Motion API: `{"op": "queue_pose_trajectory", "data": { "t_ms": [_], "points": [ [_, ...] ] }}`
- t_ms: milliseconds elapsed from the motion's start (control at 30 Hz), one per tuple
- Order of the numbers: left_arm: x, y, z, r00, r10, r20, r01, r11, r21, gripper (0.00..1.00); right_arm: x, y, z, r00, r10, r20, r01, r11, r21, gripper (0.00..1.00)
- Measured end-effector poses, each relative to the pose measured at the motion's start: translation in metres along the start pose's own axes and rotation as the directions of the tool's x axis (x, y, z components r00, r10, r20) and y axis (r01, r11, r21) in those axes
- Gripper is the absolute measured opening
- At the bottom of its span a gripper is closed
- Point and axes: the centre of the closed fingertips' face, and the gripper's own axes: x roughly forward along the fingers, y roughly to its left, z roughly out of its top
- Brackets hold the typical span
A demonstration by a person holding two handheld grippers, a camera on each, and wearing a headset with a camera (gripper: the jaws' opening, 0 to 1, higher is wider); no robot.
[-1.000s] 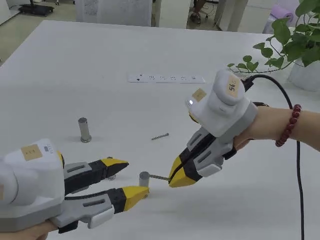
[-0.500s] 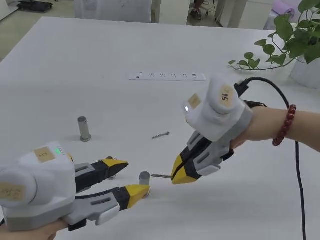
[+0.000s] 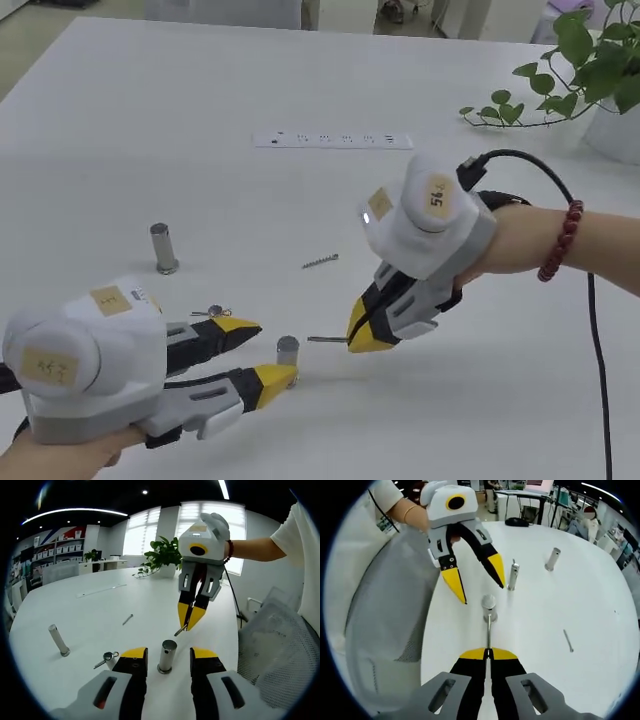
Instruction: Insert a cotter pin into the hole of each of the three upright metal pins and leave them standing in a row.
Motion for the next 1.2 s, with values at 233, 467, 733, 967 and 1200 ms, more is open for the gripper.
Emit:
{"op": "queue_pose_trajectory", "data": {
  "t_ms": [233,467,733,967,1200],
  "points": [
    [0.007,0.001,-0.005,0.9998,-0.011,-0.016,0.011,1.0,0.003,0.3,0.005,-0.002,0.0,0.9999,0.011,-0.001,-0.011,1.0,-0.011,0.03],
    [0.012,0.002,-0.007,0.9996,-0.021,-0.021,0.021,1.0,0.005,0.26,0.008,-0.004,0.001,0.9997,0.023,0.001,-0.023,1.0,-0.02,0.03],
    [0.016,0.0,-0.009,0.9991,-0.032,-0.026,0.032,0.999,0.001,0.23,0.01,-0.005,0.004,0.9993,0.037,0.001,-0.037,0.999,-0.038,0.03],
    [0.019,0.0,-0.011,0.9989,-0.034,-0.033,0.035,0.999,0.003,0.17,0.01,-0.005,0.005,0.9988,0.048,-0.013,-0.049,0.996,-0.07,0.03],
    [0.02,-0.001,-0.012,0.9984,-0.04,-0.039,0.041,0.999,0.012,0.13,0.01,-0.006,0.005,0.9984,0.045,-0.034,-0.048,0.993,-0.105,0.03]
  ]
}}
